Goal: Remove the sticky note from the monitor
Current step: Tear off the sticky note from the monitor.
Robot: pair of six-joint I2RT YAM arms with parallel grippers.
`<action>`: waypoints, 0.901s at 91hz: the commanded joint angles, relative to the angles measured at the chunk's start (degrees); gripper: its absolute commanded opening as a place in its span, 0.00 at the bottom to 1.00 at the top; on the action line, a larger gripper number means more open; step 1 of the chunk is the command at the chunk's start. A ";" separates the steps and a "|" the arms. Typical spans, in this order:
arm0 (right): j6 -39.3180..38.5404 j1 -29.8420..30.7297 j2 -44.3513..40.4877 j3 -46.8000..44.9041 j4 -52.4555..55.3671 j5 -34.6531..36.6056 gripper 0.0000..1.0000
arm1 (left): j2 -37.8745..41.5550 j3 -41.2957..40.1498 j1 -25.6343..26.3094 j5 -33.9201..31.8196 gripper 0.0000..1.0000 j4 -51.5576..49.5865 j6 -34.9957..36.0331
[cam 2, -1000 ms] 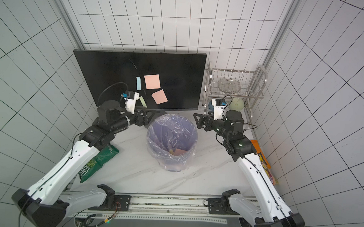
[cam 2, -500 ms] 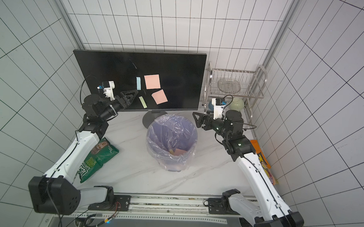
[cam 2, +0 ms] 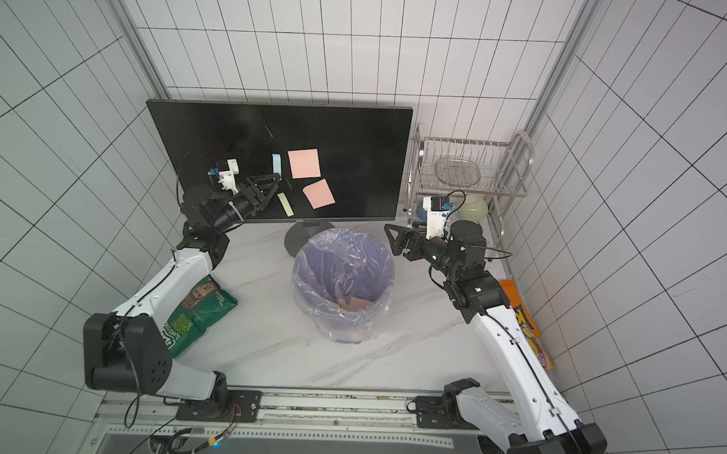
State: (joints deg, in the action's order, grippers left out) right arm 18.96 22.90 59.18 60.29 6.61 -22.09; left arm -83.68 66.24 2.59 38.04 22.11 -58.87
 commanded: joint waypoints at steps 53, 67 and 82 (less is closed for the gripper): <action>-0.33 0.18 -3.01 -1.18 -0.11 0.67 0.99 | -1.25 4.28 2.17 -0.68 0.00 -0.34 1.63; -0.33 0.24 -2.58 -1.05 -0.11 0.55 0.99 | 3.34 2.90 3.91 -2.47 0.00 -6.85 7.92; -0.63 0.30 -2.58 -1.01 0.04 0.82 0.99 | 10.23 4.13 10.58 -8.27 0.00 -23.30 21.89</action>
State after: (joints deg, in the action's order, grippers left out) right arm 18.90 22.90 57.10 59.66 6.72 -21.78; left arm -78.43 69.36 9.02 33.93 11.38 -49.58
